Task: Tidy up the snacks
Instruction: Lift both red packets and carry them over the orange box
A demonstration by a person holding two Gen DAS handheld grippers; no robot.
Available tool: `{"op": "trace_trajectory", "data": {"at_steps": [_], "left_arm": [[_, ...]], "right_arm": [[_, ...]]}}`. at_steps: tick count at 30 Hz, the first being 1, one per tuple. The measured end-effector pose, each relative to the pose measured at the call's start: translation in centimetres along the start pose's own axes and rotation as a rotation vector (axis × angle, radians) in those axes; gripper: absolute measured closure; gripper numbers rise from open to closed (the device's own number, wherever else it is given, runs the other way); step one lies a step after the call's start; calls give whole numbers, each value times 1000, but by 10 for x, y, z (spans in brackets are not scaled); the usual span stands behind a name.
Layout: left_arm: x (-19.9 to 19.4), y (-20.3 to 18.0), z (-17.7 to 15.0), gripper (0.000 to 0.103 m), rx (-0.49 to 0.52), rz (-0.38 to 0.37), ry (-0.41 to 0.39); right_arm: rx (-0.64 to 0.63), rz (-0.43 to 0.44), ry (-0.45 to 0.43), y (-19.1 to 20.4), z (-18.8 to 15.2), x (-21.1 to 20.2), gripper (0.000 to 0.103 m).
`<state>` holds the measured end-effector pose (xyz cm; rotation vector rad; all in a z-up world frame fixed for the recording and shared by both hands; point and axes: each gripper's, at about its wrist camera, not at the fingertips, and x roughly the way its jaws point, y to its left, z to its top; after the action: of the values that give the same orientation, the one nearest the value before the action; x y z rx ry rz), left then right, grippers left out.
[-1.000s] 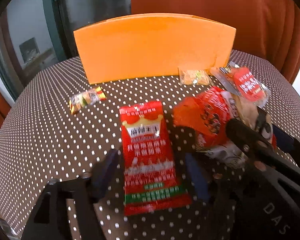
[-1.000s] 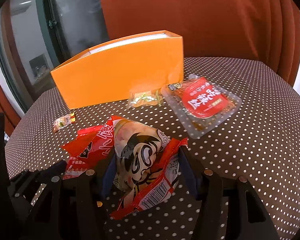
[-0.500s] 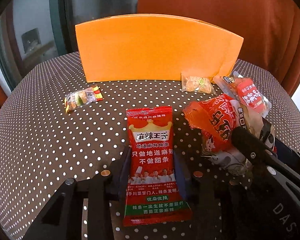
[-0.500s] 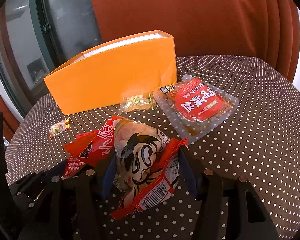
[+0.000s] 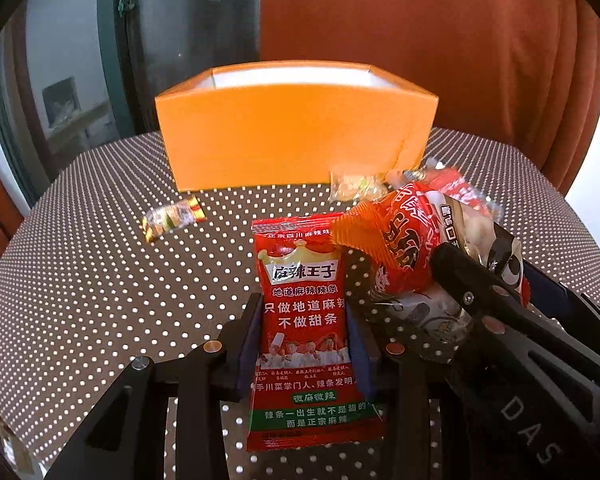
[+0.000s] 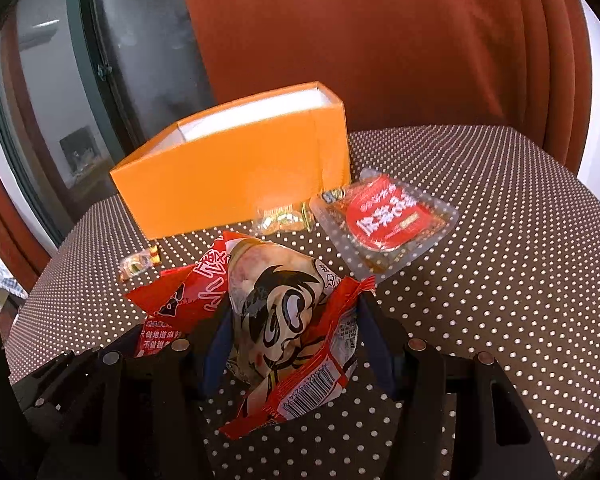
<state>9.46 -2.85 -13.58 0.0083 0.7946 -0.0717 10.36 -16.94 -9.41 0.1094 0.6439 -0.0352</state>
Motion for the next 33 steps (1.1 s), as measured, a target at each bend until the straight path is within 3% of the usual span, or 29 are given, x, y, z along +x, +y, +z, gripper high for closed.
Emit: {"op": "trace_trajectory", "data": {"at_steps": [21,33], "left_arm": [[-90,-7,37,64,2,17,-177],[-111,-1,80,64,3,18,-266]], "right_arm": [[-53,38,-156,18,43,-84,41],[-89,36,-243,32,81,-95,41]]}}
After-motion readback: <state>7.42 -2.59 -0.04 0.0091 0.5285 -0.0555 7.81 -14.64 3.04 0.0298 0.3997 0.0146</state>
